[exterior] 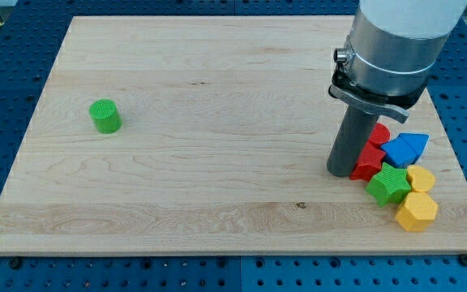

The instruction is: Slide the green circle towards down and right

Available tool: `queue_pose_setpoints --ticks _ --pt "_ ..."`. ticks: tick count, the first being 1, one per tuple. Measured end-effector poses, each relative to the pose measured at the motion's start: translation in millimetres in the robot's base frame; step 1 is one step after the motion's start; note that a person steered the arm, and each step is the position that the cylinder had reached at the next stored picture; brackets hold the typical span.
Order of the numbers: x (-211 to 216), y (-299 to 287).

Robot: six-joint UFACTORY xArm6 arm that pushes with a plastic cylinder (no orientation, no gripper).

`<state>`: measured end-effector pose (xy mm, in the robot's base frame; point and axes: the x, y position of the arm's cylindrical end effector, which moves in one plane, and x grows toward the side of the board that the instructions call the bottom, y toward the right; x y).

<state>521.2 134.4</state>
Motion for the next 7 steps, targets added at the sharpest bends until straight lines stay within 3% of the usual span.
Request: queue_pose_setpoints --ticks 2,4,6,7 --pt "7 -37" --pt "-21 -159" --pt "-135 -220" --pt "-157 -271"
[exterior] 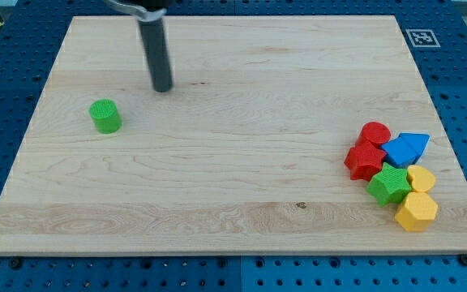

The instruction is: Slide the green circle towards down and right

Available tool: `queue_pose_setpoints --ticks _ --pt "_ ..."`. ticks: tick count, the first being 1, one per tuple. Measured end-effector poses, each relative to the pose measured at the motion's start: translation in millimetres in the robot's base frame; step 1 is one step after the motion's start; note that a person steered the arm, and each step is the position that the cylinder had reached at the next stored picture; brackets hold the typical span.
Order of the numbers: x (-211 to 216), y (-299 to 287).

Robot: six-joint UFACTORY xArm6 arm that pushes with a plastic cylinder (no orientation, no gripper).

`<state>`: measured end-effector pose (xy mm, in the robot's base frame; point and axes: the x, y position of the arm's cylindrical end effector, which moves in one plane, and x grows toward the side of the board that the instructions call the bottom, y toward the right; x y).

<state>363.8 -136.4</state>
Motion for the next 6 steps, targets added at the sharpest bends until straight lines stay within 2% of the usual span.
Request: queue_pose_setpoints --ticks 2,3,4,6 --pt "4 -112" --pt "12 -114" --pt "22 -85" --pt "85 -62"
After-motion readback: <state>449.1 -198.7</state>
